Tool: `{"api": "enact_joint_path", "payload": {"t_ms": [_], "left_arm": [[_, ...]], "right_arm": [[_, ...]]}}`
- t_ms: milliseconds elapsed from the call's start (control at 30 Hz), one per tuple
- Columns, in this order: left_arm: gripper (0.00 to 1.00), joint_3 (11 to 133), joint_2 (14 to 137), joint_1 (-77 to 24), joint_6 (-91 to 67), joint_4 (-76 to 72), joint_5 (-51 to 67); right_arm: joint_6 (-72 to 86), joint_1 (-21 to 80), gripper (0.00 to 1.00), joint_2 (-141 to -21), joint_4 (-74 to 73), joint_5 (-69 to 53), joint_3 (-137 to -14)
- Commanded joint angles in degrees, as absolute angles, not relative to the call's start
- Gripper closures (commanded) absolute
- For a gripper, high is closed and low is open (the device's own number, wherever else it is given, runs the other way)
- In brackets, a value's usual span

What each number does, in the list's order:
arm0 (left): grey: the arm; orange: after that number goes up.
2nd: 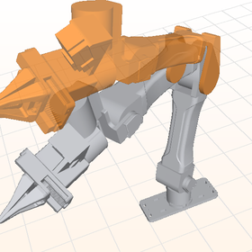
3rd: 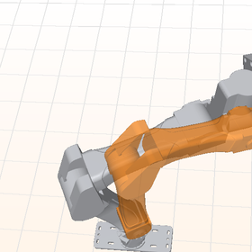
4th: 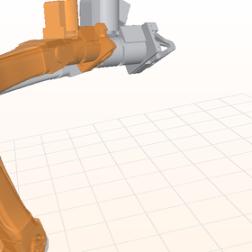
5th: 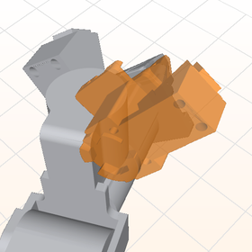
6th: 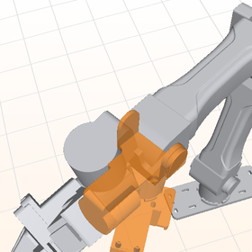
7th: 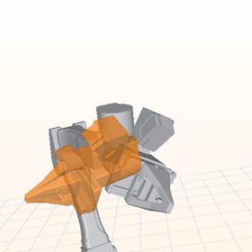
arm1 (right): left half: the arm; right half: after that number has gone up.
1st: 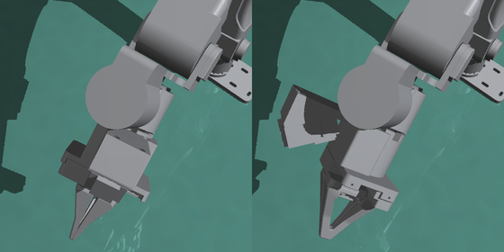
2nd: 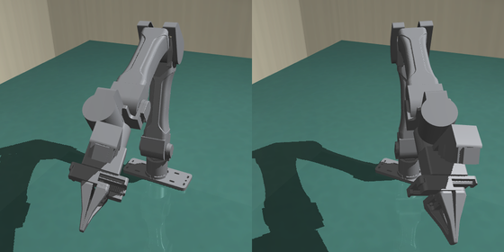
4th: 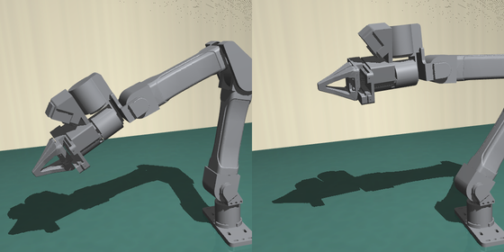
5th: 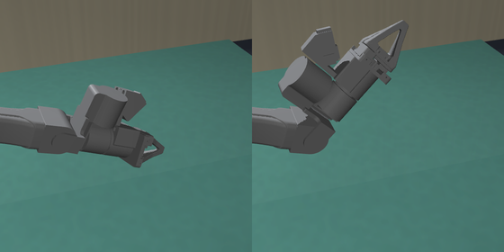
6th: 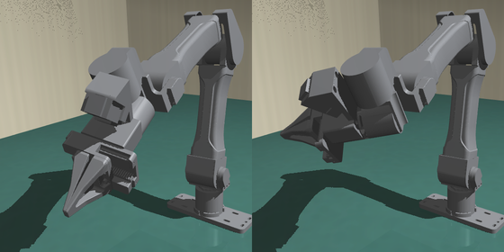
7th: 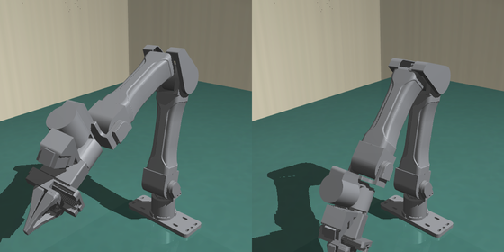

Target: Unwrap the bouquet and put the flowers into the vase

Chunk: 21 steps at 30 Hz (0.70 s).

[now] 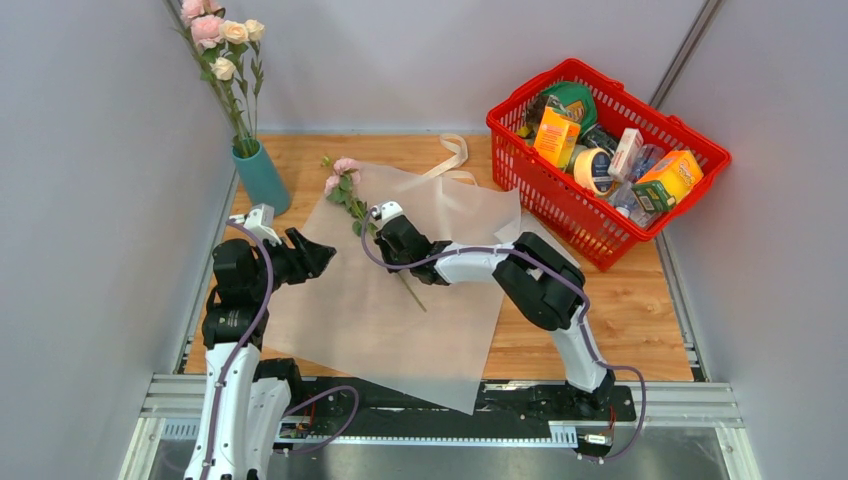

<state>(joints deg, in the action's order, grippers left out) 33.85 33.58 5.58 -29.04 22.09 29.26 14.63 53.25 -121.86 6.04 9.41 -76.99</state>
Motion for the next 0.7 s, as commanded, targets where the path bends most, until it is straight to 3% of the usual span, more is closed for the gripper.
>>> {"api": "enact_joint_path", "payload": {"t_ms": [0, 667], "left_arm": [[0.33, 34.4, 33.1, 5.4, -28.0, 21.8, 28.9], [0.33, 34.5, 34.1, 5.2, -29.5, 21.3, 28.6]], "right_arm": [[14.6, 53.9, 1.00, -118.6, 4.4, 10.2, -78.5], [23.9, 53.8, 1.00, -102.8, 10.8, 1.9, -68.5]]}}
